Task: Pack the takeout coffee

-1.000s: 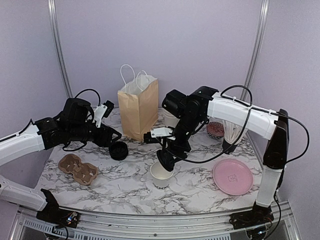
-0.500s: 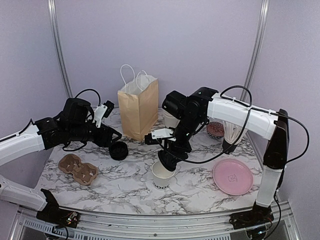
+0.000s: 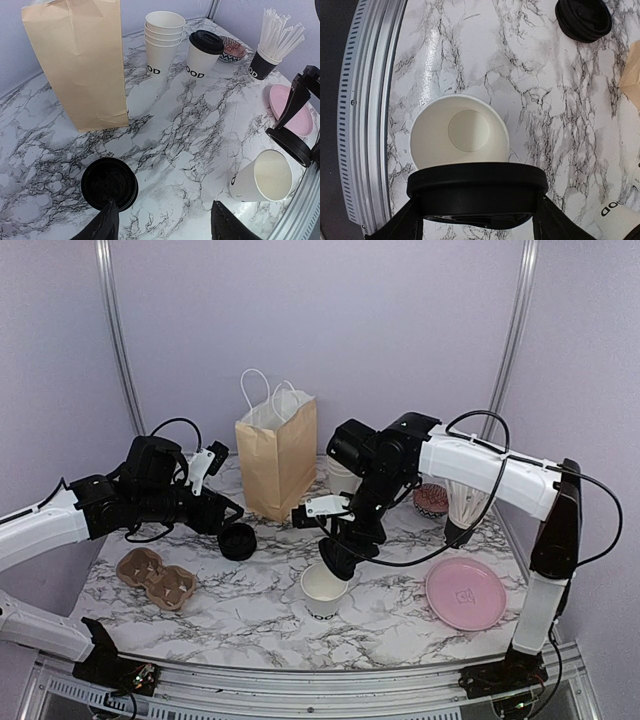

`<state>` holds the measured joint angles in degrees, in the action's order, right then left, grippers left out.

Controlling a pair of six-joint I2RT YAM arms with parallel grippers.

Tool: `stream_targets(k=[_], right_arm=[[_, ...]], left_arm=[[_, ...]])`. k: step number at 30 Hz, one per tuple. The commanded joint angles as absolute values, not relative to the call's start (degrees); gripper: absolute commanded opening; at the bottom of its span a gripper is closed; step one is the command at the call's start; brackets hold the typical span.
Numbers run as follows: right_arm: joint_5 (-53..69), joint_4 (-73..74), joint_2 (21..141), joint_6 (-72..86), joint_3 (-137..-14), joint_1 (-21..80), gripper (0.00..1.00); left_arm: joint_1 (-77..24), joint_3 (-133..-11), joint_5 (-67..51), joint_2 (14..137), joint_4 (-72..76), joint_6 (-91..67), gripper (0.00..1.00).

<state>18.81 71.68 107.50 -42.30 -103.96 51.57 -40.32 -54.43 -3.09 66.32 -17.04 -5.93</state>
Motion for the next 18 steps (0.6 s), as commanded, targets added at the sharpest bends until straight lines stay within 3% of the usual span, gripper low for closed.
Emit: stream_targets(k=[1,18], right_arm=[[18.3,71.8,105.2,-43.2,-103.8,52.1,0.56],[21.1,73.4,107.8,-43.8,-104.5,52.7,0.56]], left_arm=[[-40.0,-53.9,-4.3,66.7,-15.9,-5.4,0.63],[-40.0,-53.9,-5.3,67.3,-16.2,-5.4,0.63]])
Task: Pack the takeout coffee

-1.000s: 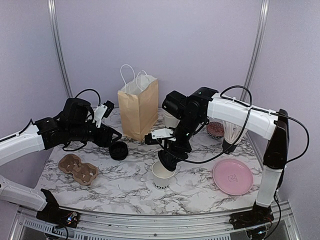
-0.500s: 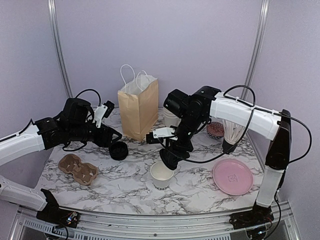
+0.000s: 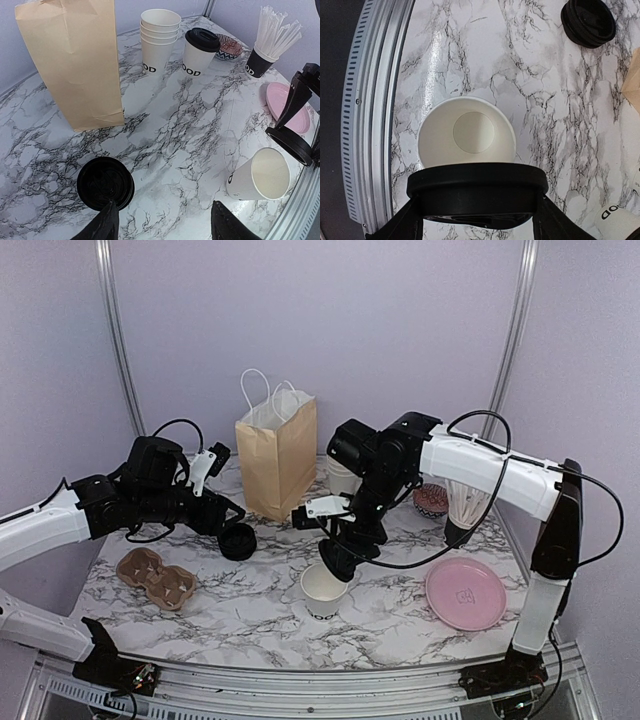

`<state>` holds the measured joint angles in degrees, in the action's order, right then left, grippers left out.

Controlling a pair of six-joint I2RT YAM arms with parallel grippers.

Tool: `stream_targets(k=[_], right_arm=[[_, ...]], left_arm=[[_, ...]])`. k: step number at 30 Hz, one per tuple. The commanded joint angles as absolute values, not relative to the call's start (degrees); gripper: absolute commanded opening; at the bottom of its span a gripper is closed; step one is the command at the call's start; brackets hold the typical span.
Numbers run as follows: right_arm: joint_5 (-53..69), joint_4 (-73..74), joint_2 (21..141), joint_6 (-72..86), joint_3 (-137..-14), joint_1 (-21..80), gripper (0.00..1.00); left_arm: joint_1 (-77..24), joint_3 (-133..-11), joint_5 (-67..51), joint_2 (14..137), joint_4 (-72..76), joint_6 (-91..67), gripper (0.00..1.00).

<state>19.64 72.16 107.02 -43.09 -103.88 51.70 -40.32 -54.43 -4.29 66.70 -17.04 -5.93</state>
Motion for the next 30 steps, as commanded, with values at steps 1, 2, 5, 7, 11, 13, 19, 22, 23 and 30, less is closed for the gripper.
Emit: stream_targets(k=[1,2,5,7,11,13,19,22,23,30], right_arm=[[21.1,73.4,107.9,-43.8,-104.4,52.9,0.56],[21.1,73.4,108.1,-43.8,-104.4,53.0,0.56],[21.0,73.4,108.6,-43.8,-104.6,53.4,0.56],[20.5,73.4,108.8,-43.8,-104.7,53.5,0.56],[19.6,73.3,109.0,-43.9,-104.7,53.5,0.56],[19.5,73.2,109.0,-43.9,-104.6,53.5,0.56],[19.5,73.0,109.4,-43.5,-104.5,53.6,0.56],[19.4,72.9,109.9,-43.3,-104.8,53.8,0.57],[19.2,72.9,110.1,-43.3,-104.8,54.1,0.58],[19.2,72.6,110.9,-42.7,-105.3,55.4,0.63]], left_arm=[[-40.0,-53.9,-5.2,67.4,-16.3,-5.3,0.63],[-39.9,-54.0,-5.2,67.4,-16.3,-5.4,0.63],[-40.0,-54.0,-5.3,67.5,-16.5,-5.2,0.63],[-40.0,-54.0,-5.4,67.5,-16.5,-5.3,0.63],[-40.0,-54.0,-5.4,67.6,-16.5,-5.2,0.63],[-39.9,-54.0,-5.6,67.7,-16.6,-5.3,0.63],[-40.0,-54.1,-5.8,67.9,-16.6,-5.3,0.63],[-40.0,-54.1,-5.8,68.0,-16.7,-5.3,0.63],[-40.0,-54.1,-5.8,68.1,-16.7,-5.3,0.63],[-40.0,-54.0,-5.7,68.3,-17.0,-5.2,0.63]])
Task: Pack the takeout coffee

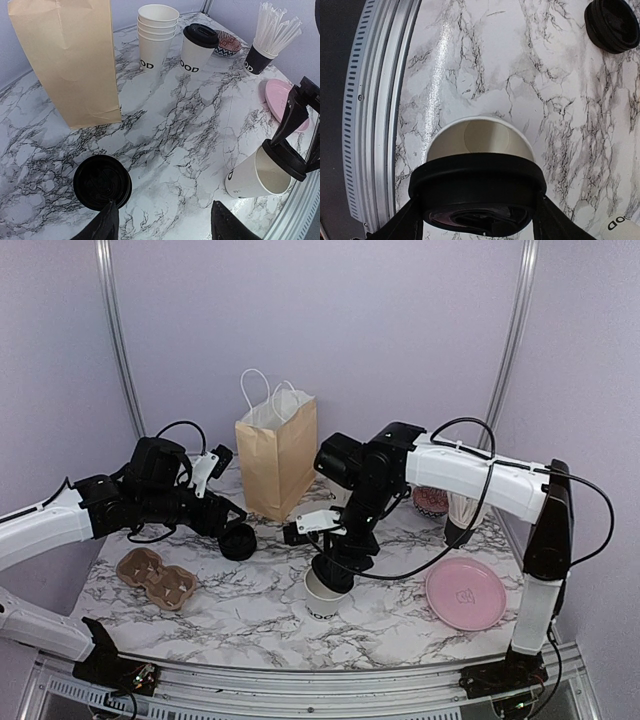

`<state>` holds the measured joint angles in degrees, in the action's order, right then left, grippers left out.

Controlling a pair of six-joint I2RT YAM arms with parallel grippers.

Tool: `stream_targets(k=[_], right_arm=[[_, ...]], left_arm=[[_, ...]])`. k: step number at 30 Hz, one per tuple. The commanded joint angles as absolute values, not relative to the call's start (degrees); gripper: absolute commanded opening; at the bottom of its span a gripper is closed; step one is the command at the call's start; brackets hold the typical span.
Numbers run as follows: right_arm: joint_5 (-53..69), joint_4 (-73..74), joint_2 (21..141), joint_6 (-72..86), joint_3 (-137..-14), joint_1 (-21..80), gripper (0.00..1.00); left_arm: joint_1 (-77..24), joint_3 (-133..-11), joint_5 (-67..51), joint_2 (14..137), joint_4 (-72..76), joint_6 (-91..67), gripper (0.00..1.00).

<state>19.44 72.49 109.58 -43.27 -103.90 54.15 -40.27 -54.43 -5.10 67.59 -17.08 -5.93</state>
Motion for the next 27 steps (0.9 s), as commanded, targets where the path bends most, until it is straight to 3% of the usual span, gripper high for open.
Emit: stream_targets(k=[1,4,6,14,19,24,27], right_arm=[[19.2,72.7,110.9,-42.8,-105.3,55.6,0.66],[19.0,72.7,110.9,-42.8,-105.7,55.8,0.74],[19.0,72.6,110.6,-42.6,-106.4,55.8,0.91],[18.9,69.9,106.0,-41.1,-106.7,54.9,0.99],[19.4,60.4,99.9,-36.8,-98.0,51.0,0.99],[28.9,52.4,95.6,-28.9,-89.2,42.2,0.99],[39.6,50.9,95.3,-25.6,-84.5,36.8,0.82]], left_arm=[[-40.0,-54.0,-5.6,68.3,-17.1,-5.1,0.63],[-40.0,-54.1,-5.5,68.5,-17.1,-5.2,0.63],[-40.0,-54.0,-5.4,68.7,-17.2,-5.3,0.63],[-40.0,-54.9,-2.4,71.1,-17.2,-9.9,0.63],[-41.1,-55.0,-4.3,73.4,-16.1,-23.6,0.56],[-46.1,-52.6,-7.2,73.5,-11.3,-36.3,0.57],[-48.7,-50.2,-9.4,74.6,-6.9,-42.9,0.58]])
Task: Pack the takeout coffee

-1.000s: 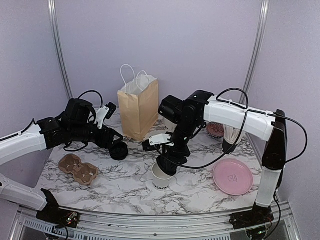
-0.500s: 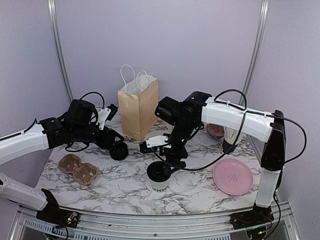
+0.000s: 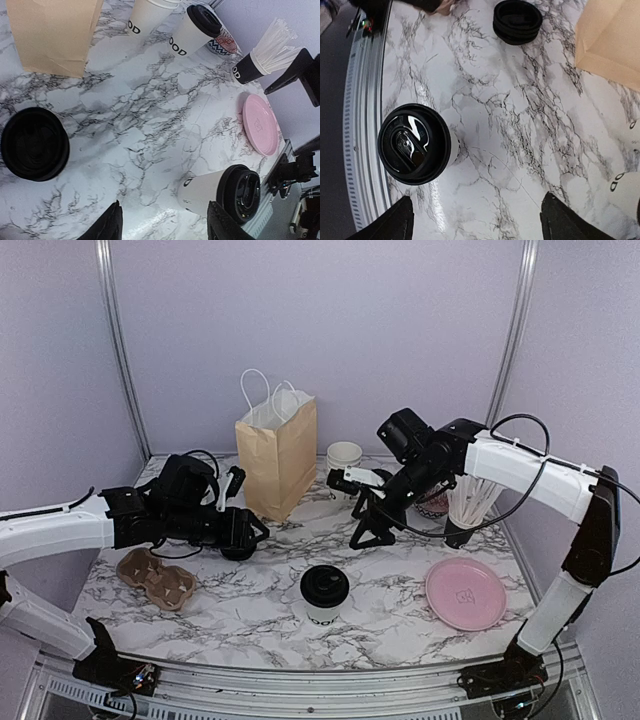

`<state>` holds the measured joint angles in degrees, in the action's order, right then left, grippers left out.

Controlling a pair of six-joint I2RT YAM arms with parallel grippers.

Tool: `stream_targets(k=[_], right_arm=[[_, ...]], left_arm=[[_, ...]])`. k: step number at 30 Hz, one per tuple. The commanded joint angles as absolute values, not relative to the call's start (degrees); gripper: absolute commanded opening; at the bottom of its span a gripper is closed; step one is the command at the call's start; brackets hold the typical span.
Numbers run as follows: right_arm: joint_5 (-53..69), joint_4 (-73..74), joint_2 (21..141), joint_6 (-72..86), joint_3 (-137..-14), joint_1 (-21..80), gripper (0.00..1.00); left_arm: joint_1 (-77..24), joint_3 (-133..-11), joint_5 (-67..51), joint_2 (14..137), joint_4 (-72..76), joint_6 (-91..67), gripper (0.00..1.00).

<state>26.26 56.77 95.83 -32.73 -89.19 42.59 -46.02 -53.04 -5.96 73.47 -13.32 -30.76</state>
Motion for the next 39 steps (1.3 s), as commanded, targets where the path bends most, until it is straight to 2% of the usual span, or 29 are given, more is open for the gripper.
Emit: stream_targets(k=[1,3,6,9,13,27,32,39], right_arm=[[41.7,50.6,95.4,-24.8,-82.8,35.9,0.79],[43.6,49.6,95.3,-24.3,-78.9,35.7,0.75],[46.3,48.2,95.5,-23.7,-74.2,35.6,0.75],[49.4,47.6,96.0,-23.4,-72.9,35.6,0.75],[50.4,47.4,97.2,-23.3,-73.5,36.0,0.70],[52.8,49.6,103.7,-24.5,-76.9,38.8,0.50],[52.7,50.0,104.9,-24.5,-77.7,38.9,0.48],[50.5,50.1,107.7,-24.0,-78.0,40.0,0.47]], left_arm=[[-49.4,-49.5,-9.9,75.0,-5.5,-44.5,0.57],[-50.4,-48.1,-11.3,75.8,-2.6,-46.8,0.55],[-51.6,-46.9,-15.6,78.1,3.1,-49.4,0.55],[-53.3,-48.3,-16.3,80.6,4.0,-49.3,0.57],[-54.8,-49.7,-17.4,83.0,4.3,-49.0,0.58],[-55.5,-52.2,-20.3,87.3,5.1,-47.5,0.46],[-55.5,-52.0,-19.8,88.5,3.4,-47.1,0.38],[-55.5,-51.0,-17.6,90.0,0.8,-46.3,0.35]])
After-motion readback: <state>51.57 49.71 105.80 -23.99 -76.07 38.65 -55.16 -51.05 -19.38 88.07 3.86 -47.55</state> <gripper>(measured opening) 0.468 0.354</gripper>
